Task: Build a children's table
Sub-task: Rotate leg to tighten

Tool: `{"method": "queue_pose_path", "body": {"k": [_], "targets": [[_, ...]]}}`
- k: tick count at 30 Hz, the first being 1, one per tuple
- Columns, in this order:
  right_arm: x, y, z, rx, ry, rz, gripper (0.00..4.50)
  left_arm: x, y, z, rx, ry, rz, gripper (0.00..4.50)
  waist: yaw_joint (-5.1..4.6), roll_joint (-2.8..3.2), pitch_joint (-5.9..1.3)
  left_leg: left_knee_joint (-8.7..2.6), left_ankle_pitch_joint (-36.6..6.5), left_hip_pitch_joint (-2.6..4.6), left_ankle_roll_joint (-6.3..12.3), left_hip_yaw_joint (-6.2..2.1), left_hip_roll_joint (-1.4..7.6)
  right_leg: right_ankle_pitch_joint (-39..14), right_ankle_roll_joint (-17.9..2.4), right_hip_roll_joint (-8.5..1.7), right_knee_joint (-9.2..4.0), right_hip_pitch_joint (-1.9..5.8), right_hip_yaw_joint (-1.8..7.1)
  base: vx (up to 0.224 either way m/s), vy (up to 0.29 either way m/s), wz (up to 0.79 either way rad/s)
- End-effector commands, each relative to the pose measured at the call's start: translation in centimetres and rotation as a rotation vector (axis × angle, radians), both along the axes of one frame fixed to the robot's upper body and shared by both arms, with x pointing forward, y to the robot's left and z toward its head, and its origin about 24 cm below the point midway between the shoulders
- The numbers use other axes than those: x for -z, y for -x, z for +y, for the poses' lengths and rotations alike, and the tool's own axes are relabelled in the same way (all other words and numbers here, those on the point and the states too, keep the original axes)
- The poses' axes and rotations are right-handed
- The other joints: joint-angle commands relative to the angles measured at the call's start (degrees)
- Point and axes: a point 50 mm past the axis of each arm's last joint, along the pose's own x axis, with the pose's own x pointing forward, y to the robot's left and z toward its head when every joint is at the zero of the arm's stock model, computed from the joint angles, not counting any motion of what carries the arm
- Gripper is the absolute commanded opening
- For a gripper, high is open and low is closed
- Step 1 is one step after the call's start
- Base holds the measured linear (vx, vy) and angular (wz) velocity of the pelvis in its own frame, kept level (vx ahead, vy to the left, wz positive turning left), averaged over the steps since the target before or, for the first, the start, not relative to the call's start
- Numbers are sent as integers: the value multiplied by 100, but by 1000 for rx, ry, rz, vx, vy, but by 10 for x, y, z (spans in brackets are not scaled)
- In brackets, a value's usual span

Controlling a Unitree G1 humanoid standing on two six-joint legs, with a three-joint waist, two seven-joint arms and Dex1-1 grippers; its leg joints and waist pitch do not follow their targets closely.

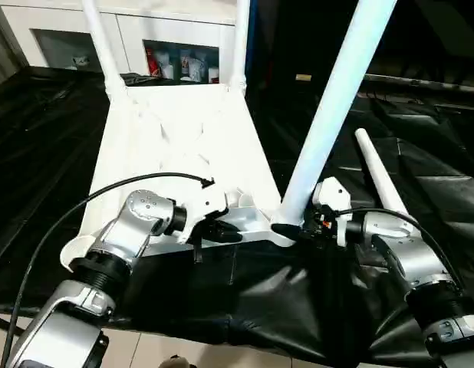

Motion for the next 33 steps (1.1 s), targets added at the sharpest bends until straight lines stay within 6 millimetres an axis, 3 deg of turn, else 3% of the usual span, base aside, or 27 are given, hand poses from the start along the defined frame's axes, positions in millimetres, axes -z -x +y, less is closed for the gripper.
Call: {"method": "queue_pose_path", "body": {"k": [1, 6, 8, 11, 15, 20, 24, 27, 31, 33], "targets": [[4, -1, -4, 10, 41, 14, 272, -6, 3, -10, 51, 53, -12, 0, -17, -43, -383, -294, -474, 69, 515, -23, 208, 250, -1518, -346, -269, 347, 250, 0, 0, 0], [20, -5, -7, 163, 23, 88, 271, -3, -3, -13, -53, 66, -24, 0, -42, -50, -365, -303, -587, 68, 462, -25, 208, 26, -1515, -348, -290, 336, 250, 0, 0, 0], [32, -8, -7, 277, 41, 137, 270, 0, -11, -16, -169, 72, -26, 0, -77, -52, -322, -341, -866, 89, 312, -31, 204, -473, -1455, -353, -358, 317, 247, 0, 0, 0], [52, -15, 1, 557, 71, 197, 270, 5, -22, -30, -350, 95, -22, 0, -170, -35, -290, -392, -1345, 116, -36, -56, 188, -1514, -1181, -362, -462, 294, 258, 0, 0, 0], [60, -21, 17, 751, 5, 236, 270, 11, -31, -44, -544, 80, -23, 0, -188, -28, -280, -410, -1712, 177, -118, -75, 173, -2154, -938, -373, -551, 269, 258, 0, 0, 0], [62, -27, 50, 858, -22, 226, 270, 15, -33, -68, -620, 45, -47, 0, -173, -31, -335, -410, -1424, 150, -3, -67, 157, -1437, -1015, -368, -506, 295, 259, 0, 0, 0], [55, -29, 60, 800, -99, 216, 270, 14, -33, -68, -583, 34, -68, 0, -155, -31, -337, -411, -1349, 125, 142, -62, 151, -1257, -1001, -373, -504, 322, 250, 0, 0, 0], [45, -33, 59, 756, -126, 164, 340, 13, -33, -64, -556, 21, -81, 0, -152, -14, -330, -427, -1461, 131, 135, -71, 164, -1433, -976, -375, -519, 313, 244, 0, 0, 0], [26, -42, 43, 682, -134, 74, 373, 10, -30, -58, -458, 27, -102, 0, -191, -31, -332, -444, -1487, 75, 159, -95, 168, -1570, -919, -385, -523, 346, 225, 0, 0, 0], [17, -43, 29, 611, -119, 59, 383, 9, -29, -48, -407, 17, -107, 0, -213, -4, -342, -420, -1349, 92, 196, -80, 174, -1314, -1035, -381, -500, 331, 237, 0, 0, 0]]}}
